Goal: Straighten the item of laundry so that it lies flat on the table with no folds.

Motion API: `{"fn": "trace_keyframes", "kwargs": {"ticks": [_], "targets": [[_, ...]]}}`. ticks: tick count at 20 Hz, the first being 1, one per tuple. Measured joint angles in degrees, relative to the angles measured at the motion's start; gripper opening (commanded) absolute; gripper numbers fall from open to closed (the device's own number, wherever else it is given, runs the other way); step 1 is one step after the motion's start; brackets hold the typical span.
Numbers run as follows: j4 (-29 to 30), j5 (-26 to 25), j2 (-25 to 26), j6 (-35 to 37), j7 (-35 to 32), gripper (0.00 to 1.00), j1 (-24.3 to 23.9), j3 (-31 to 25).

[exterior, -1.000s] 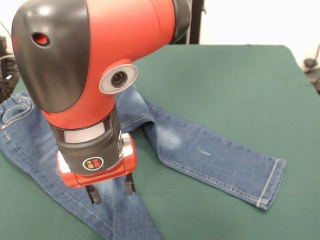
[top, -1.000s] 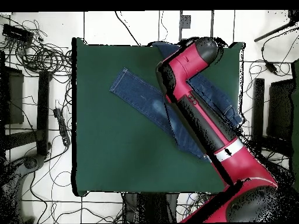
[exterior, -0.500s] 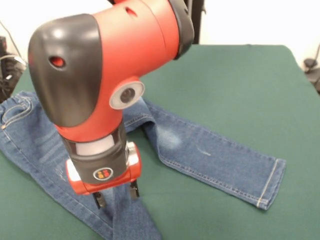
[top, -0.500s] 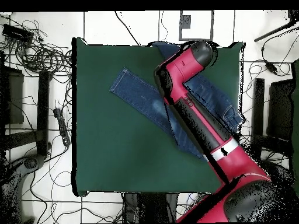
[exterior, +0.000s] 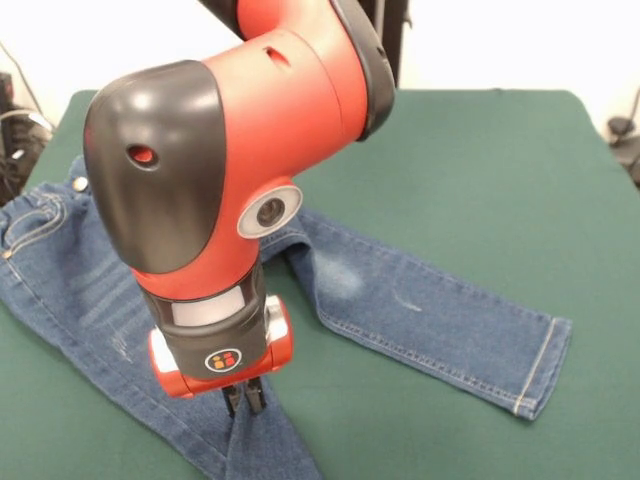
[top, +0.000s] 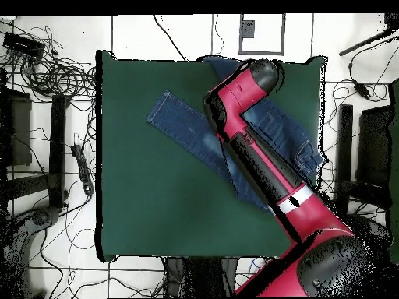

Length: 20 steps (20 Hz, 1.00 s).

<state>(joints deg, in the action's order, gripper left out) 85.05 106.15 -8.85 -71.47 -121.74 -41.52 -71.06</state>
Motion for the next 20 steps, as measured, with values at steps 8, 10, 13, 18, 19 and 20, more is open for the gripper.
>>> {"fn": "trace_keyframes", "kwargs": {"ticks": [8,10,13,18,19,20], "targets": [[0.0,0.0,0.0,0.0,0.0,0.00,0.0,0.0],[0.0,-0.1,0.0,0.0,0.0,0.00,0.1,0.0],[0.0,-0.6,0.0,0.0,0.0,0.00,0.3,0.3],[-0.1,-3.0,-0.3,-1.2,0.0,0.00,2.0,1.6],[-0.1,-3.3,-0.4,-1.5,0.0,0.00,2.5,1.9],[-0.2,-3.8,-0.4,-2.0,0.0,0.00,3.0,2.3]]}}
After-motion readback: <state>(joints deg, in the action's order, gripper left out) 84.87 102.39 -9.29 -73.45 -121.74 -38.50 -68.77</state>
